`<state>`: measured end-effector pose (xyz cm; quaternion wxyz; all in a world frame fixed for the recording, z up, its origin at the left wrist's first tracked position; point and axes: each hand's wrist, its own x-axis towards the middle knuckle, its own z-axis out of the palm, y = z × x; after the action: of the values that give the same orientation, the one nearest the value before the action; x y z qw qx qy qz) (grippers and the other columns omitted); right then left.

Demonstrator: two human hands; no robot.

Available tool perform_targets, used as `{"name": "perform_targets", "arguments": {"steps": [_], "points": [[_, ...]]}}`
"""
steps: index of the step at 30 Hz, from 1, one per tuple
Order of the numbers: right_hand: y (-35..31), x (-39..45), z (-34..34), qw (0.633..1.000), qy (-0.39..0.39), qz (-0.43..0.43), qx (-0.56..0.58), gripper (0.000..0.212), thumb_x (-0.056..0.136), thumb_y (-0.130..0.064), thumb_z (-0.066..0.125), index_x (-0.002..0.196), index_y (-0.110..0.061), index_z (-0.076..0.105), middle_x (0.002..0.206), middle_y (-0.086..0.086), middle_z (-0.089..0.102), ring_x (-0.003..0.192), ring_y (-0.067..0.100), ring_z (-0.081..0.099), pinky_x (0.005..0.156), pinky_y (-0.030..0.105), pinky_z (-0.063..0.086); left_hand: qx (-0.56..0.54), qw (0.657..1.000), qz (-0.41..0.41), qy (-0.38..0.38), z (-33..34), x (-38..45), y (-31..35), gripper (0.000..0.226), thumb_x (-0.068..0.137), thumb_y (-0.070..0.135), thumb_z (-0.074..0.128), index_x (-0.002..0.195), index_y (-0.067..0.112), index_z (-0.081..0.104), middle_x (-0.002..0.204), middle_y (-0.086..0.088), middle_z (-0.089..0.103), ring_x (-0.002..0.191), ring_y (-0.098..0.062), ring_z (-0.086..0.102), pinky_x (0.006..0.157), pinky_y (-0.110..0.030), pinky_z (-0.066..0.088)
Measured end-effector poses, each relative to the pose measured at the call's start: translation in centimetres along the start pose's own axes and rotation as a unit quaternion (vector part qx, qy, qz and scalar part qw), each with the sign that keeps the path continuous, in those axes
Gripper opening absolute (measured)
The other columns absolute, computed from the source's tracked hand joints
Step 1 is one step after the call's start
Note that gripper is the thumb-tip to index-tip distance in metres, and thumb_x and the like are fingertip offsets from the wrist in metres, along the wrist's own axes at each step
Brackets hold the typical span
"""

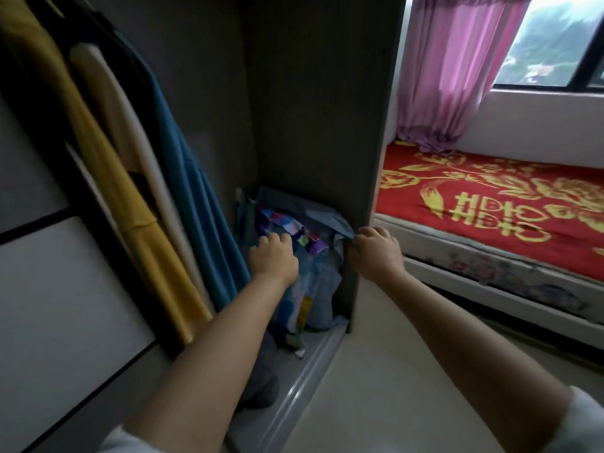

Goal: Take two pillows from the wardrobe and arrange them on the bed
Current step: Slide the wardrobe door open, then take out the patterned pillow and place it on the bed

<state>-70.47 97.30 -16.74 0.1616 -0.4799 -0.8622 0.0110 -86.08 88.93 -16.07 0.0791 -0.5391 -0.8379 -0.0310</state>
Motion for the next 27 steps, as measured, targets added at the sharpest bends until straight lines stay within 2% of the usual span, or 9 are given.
{"name": "perform_targets", "arguments": {"steps": [3, 7, 10, 15, 19, 22, 24, 26, 27], "points": [[1.6, 6.0, 3.5, 0.999, -0.026, -0.015, -0.012, 0.030, 0.091, -0.028, 0.047, 0.112, -0.012, 0.061, 0.125, 0.008, 0.056, 0.123, 0.029, 0.040, 0.099, 0.041, 0.036, 0.036, 0.999, -0.008, -0.028, 2.5, 6.3, 0.3, 0.036, 0.095, 0.023, 0.042, 0.127, 0.007, 0.042, 0.132, -0.014, 0.047, 0.120, -0.029, 0.044, 0.094, -0.038, 0.042], [2.7, 15.0, 9.5, 0.997, -0.046, -0.051, -0.029, 0.035, 0.090, -0.033, 0.048, 0.118, -0.014, 0.056, 0.136, 0.008, 0.048, 0.132, 0.028, 0.031, 0.107, 0.044, 0.029, 0.058, 0.998, -0.019, -0.009, 6.7, 15.1, -0.8, 0.036, 0.095, 0.024, 0.042, 0.127, 0.007, 0.041, 0.132, -0.013, 0.047, 0.120, -0.029, 0.041, 0.098, -0.041, 0.038], [2.9, 21.6, 14.4, 0.996, -0.077, -0.041, -0.022, 0.037, 0.091, -0.036, 0.047, 0.122, -0.015, 0.054, 0.139, 0.009, 0.045, 0.133, 0.029, 0.030, 0.110, 0.045, 0.027, 0.053, 0.997, -0.029, -0.039, 10.6, 21.9, -1.9, 0.036, 0.095, 0.024, 0.042, 0.127, 0.007, 0.042, 0.131, -0.013, 0.047, 0.120, -0.028, 0.041, 0.099, -0.040, 0.037], [2.6, 30.2, 23.5, 0.985, -0.174, -0.022, -0.009, 0.037, 0.093, -0.035, 0.043, 0.121, -0.013, 0.052, 0.131, 0.012, 0.050, 0.124, 0.031, 0.038, 0.104, 0.044, 0.032, 0.054, 0.994, -0.032, -0.090, 18.2, 31.4, -3.5, 0.034, 0.095, 0.023, 0.042, 0.126, 0.009, 0.042, 0.129, -0.010, 0.048, 0.119, -0.025, 0.042, 0.097, -0.037, 0.038], [2.1, 34.4, 31.8, 0.979, -0.197, -0.027, -0.038, 0.036, 0.094, -0.032, 0.041, 0.121, -0.010, 0.049, 0.127, 0.010, 0.054, 0.119, 0.027, 0.042, 0.098, 0.039, 0.033, 0.046, 0.990, -0.036, -0.131, 25.4, 36.9, -4.1, 0.040, 0.096, 0.023, 0.040, 0.133, 0.009, 0.037, 0.133, -0.010, 0.045, 0.123, -0.027, 0.040, 0.098, -0.038, 0.037], [1.9, 35.8, 36.6, 0.970, -0.225, -0.051, -0.072, 0.028, 0.094, -0.022, 0.043, 0.118, -0.010, 0.049, 0.123, 0.010, 0.058, 0.113, 0.027, 0.044, 0.095, 0.036, 0.032, 0.024, 0.991, -0.028, -0.125, 30.4, 39.3, -4.3, 0.040, 0.098, 0.019, 0.035, 0.138, 0.012, 0.033, 0.139, -0.010, 0.043, 0.129, -0.024, 0.036, 0.100, -0.037, 0.036], [2.0, 36.3, 37.6, 0.977, -0.183, -0.085, -0.062, 0.021, 0.086, -0.013, 0.051, 0.106, -0.008, 0.057, 0.108, 0.012, 0.066, 0.103, 0.025, 0.053, 0.089, 0.034, 0.031, 0.014, 0.994, -0.014, -0.107, 32.4, 40.4, -4.4, 0.045, 0.099, 0.017, 0.035, 0.143, 0.016, 0.027, 0.146, -0.008, 0.037, 0.136, -0.022, 0.030, 0.104, -0.036, 0.034], [2.2, 36.2, 37.0, 0.982, -0.097, -0.152, -0.060, 0.010, 0.060, -0.009, 0.067, 0.069, -0.011, 0.068, 0.064, 0.006, 0.072, 0.068, 0.020, 0.065, 0.071, 0.030, 0.027, 0.015, 0.994, 0.001, -0.112, 33.0, 41.2, -4.3, 0.051, 0.099, 0.020, 0.037, 0.146, 0.022, 0.019, 0.154, -0.003, 0.025, 0.141, -0.020, 0.020, 0.109, -0.039, 0.028], [2.4, 36.1, 36.5, 0.977, -0.061, -0.190, -0.072, 0.007, 0.045, -0.012, 0.067, 0.052, -0.011, 0.066, 0.046, 0.003, 0.065, 0.051, 0.017, 0.062, 0.063, 0.029, 0.024, 0.019, 0.993, 0.008, -0.116, 33.1, 41.5, -4.3, 0.050, 0.100, 0.023, 0.037, 0.146, 0.027, 0.019, 0.156, 0.000, 0.019, 0.143, -0.020, 0.015, 0.112, -0.040, 0.024]]}}
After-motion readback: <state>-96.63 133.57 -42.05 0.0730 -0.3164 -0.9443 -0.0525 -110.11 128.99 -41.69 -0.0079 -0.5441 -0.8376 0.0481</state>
